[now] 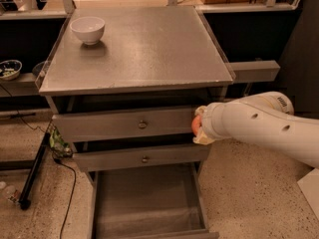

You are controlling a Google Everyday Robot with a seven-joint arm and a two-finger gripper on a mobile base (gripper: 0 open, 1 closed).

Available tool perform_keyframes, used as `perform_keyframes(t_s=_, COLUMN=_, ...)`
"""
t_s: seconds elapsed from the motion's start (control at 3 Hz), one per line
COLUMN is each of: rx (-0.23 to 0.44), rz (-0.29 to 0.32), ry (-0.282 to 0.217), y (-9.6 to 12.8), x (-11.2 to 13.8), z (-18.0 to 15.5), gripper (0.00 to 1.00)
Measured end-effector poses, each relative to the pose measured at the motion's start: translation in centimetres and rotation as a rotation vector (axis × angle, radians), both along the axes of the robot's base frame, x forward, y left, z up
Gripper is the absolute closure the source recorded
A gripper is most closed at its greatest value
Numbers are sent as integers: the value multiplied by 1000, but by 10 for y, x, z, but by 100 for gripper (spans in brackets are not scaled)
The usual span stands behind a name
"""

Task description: Pick apple from bottom drawer and place on counter

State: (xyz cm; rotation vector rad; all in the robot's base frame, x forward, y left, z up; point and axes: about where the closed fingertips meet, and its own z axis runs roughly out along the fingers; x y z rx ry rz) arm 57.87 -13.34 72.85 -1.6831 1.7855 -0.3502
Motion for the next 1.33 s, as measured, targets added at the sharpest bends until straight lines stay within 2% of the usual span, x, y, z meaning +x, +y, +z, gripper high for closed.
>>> perform_keyframes(t_s=0.33, rx=0, rz=0, ry=0, y=0, x=0, z=0, gripper=100)
perform_keyframes(t_s=0.67, rx=-8, rz=-4, ry=-30, y=-4, x=3, z=17, gripper=100)
perform_keyframes(t_s=1.33, rx=-52, rz=-18, ry=-131, y=-14, x=18, z=82, gripper=100)
